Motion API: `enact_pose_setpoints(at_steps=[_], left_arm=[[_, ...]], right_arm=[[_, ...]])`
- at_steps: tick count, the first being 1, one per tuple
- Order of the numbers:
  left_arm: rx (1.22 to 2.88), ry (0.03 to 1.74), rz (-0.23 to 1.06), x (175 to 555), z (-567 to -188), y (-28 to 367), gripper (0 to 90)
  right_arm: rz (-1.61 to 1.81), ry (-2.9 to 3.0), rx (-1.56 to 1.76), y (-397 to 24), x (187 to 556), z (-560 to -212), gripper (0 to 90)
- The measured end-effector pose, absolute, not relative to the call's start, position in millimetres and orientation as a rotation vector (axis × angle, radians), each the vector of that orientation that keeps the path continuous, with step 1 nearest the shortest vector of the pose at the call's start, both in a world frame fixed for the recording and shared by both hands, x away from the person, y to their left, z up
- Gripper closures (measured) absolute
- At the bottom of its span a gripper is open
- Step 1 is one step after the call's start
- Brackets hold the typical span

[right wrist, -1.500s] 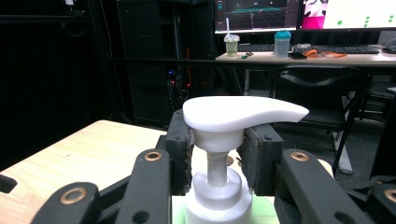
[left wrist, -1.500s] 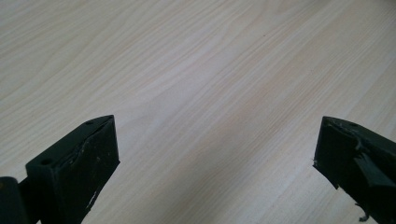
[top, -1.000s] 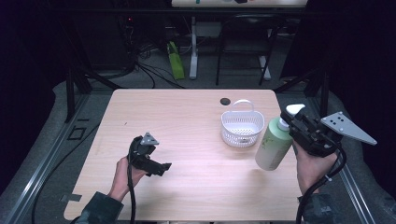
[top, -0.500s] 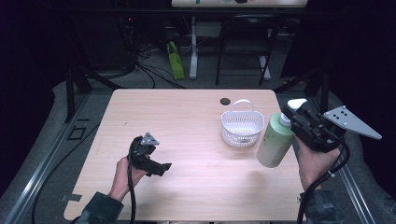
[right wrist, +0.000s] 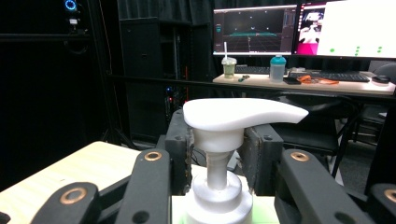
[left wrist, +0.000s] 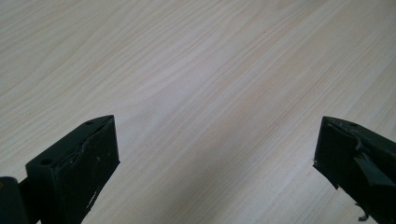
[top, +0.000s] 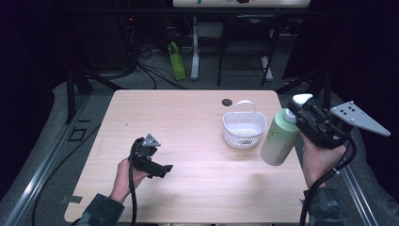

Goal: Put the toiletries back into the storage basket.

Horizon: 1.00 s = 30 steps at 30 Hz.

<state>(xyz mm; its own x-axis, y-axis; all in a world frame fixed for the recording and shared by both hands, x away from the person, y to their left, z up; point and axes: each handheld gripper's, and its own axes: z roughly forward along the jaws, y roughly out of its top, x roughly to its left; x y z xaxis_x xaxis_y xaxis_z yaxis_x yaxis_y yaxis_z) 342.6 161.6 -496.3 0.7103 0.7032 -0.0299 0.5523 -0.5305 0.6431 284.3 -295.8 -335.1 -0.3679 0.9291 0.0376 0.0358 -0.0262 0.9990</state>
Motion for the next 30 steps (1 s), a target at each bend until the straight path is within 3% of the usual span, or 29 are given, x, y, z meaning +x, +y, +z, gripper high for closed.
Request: enact_pose_setpoints(at_steps=[30], left_arm=[[2.281, 0.954, 0.300, 342.8, -496.9, 161.5, 0.0]], right_arm=[[1.509, 1.480, 1.001, -287.5, 297.4, -308.7, 66.6]])
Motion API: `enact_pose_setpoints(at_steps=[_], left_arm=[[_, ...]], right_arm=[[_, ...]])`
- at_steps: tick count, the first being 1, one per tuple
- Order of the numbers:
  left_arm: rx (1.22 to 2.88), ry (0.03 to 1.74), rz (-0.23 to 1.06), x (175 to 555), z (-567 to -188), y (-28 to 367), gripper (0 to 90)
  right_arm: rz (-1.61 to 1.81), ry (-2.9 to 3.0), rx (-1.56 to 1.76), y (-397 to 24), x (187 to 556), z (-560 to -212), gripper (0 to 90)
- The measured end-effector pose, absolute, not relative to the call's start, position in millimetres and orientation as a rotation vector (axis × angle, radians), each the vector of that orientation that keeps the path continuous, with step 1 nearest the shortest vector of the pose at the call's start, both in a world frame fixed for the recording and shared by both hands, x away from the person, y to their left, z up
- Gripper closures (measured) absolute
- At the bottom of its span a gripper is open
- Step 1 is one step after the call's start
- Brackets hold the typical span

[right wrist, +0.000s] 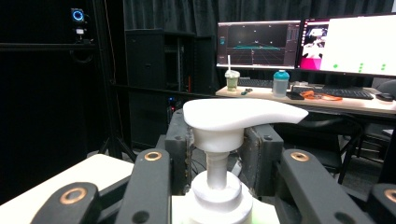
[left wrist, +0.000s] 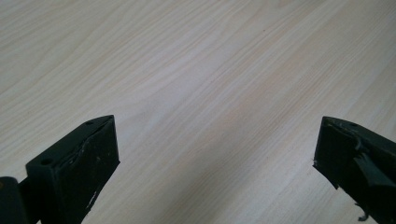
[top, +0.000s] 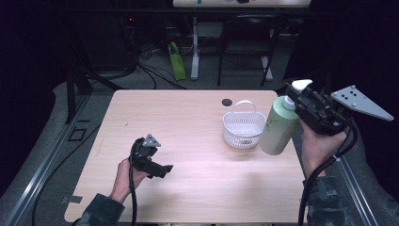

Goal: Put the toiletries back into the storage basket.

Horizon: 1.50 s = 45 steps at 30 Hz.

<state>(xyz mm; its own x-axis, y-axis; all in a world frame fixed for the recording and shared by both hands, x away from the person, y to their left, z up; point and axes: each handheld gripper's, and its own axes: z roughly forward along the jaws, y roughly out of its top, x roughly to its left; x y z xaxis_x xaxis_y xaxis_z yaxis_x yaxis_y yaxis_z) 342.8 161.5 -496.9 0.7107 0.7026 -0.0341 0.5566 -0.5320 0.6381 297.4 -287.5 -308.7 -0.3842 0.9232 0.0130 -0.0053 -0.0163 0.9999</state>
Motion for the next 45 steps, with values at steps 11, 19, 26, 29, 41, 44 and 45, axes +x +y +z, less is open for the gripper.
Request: enact_pose_setpoints(at_steps=[11, 19, 26, 29, 41, 44, 45], left_arm=[[2.282, 0.954, 0.305, 342.7, -497.2, 161.0, 0.0], [2.286, 0.948, 0.304, 342.6, -497.6, 160.0, 0.0], [2.284, 0.947, 0.304, 342.6, -497.0, 160.8, 0.0], [2.284, 0.948, 0.306, 342.6, -496.9, 160.9, 0.0], [2.285, 0.948, 0.305, 343.1, -497.2, 161.2, 0.0], [2.284, 0.946, 0.302, 343.0, -497.3, 160.8, 0.0], [2.285, 0.945, 0.301, 342.9, -497.3, 160.6, 0.0]], right_arm=[[1.506, 1.485, 1.000, -284.6, 305.5, -304.0, 66.6], [1.510, 1.484, 0.994, -281.7, 311.8, -300.2, 66.6], [1.503, 1.491, 0.988, -277.5, 319.1, -296.2, 66.6], [1.501, 1.493, 0.983, -274.4, 321.9, -295.3, 66.6], [1.508, 1.505, 0.969, -265.0, 335.5, -290.4, 66.6], [1.506, 1.504, 0.962, -262.9, 337.7, -288.4, 66.6], [1.506, 1.507, 0.958, -261.9, 338.6, -287.4, 66.6]])
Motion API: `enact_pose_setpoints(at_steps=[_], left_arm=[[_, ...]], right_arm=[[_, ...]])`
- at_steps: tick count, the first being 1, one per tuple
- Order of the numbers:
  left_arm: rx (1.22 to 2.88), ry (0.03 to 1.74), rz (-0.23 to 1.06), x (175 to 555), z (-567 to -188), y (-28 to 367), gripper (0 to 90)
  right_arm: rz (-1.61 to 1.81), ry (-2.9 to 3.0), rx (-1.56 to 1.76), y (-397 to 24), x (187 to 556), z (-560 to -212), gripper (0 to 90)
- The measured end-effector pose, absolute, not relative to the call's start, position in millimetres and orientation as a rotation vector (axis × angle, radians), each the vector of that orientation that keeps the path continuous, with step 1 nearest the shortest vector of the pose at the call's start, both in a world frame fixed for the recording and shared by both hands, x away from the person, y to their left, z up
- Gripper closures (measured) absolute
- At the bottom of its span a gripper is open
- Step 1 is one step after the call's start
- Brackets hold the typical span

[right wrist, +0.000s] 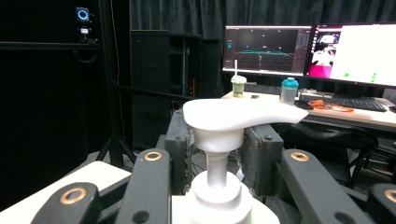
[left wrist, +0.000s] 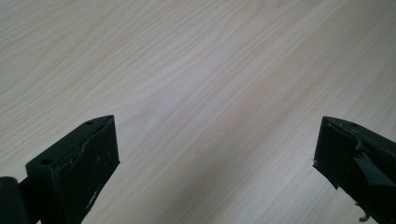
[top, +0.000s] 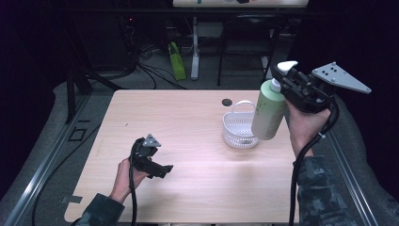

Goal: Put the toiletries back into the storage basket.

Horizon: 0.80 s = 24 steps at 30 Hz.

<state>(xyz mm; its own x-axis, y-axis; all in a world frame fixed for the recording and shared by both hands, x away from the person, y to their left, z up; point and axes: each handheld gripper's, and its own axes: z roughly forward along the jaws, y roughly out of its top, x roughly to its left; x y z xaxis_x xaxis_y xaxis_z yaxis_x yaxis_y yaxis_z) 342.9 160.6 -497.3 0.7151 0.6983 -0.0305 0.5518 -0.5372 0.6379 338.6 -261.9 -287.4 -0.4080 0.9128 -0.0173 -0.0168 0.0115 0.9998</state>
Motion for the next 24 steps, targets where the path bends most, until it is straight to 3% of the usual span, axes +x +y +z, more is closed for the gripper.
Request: enact_pose_setpoints(at_steps=[24], left_arm=[[2.284, 0.940, 0.298, 342.7, -497.6, 159.8, 0.0]], right_arm=[[1.499, 1.533, 0.926, -241.9, 365.0, -276.9, 66.8]])
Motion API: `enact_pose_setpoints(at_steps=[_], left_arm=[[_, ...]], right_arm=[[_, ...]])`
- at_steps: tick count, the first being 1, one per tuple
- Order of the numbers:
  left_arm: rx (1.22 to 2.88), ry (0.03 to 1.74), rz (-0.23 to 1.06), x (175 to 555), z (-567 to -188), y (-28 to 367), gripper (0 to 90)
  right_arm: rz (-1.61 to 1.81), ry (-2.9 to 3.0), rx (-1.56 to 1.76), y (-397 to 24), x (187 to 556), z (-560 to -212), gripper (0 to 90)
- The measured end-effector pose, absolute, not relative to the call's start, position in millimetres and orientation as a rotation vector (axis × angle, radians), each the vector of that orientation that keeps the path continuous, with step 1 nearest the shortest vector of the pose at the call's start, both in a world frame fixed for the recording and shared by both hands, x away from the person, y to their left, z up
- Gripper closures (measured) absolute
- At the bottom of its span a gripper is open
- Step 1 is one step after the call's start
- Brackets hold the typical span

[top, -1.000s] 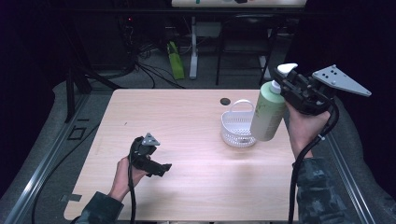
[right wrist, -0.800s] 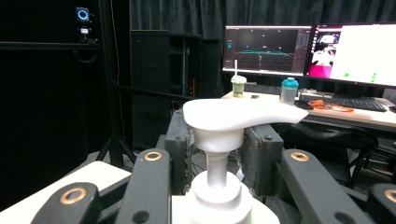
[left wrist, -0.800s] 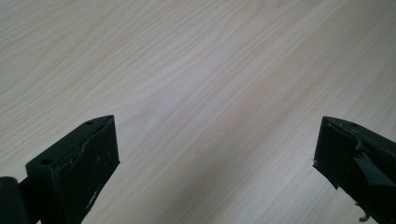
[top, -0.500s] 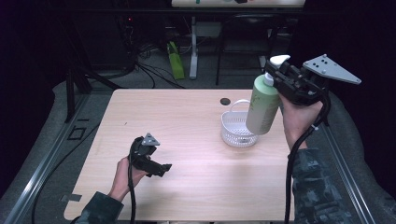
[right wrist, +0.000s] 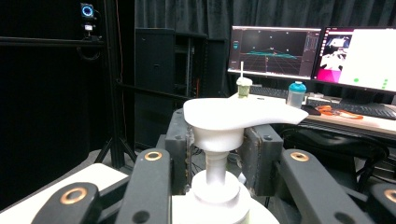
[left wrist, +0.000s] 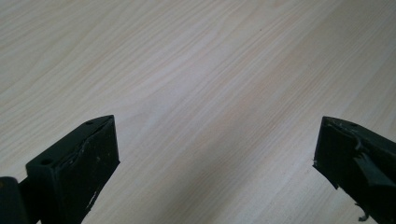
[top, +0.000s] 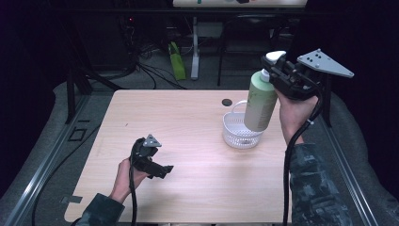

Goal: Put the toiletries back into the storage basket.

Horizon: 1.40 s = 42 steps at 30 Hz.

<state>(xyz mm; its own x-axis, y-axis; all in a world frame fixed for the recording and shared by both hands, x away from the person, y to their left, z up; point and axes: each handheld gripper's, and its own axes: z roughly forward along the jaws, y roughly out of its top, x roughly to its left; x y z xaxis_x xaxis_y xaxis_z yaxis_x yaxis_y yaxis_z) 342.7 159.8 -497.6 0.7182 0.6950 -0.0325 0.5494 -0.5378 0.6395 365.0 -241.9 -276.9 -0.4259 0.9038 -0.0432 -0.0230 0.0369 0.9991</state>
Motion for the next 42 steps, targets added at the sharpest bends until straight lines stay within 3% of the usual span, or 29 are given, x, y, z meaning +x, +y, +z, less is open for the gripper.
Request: enact_pose_setpoints(at_steps=[42], left_arm=[[2.297, 0.917, 0.286, 342.3, -497.5, 157.9, 0.0]], right_arm=[[1.449, 1.569, 0.976, -226.0, 404.2, -296.4, 66.9]])
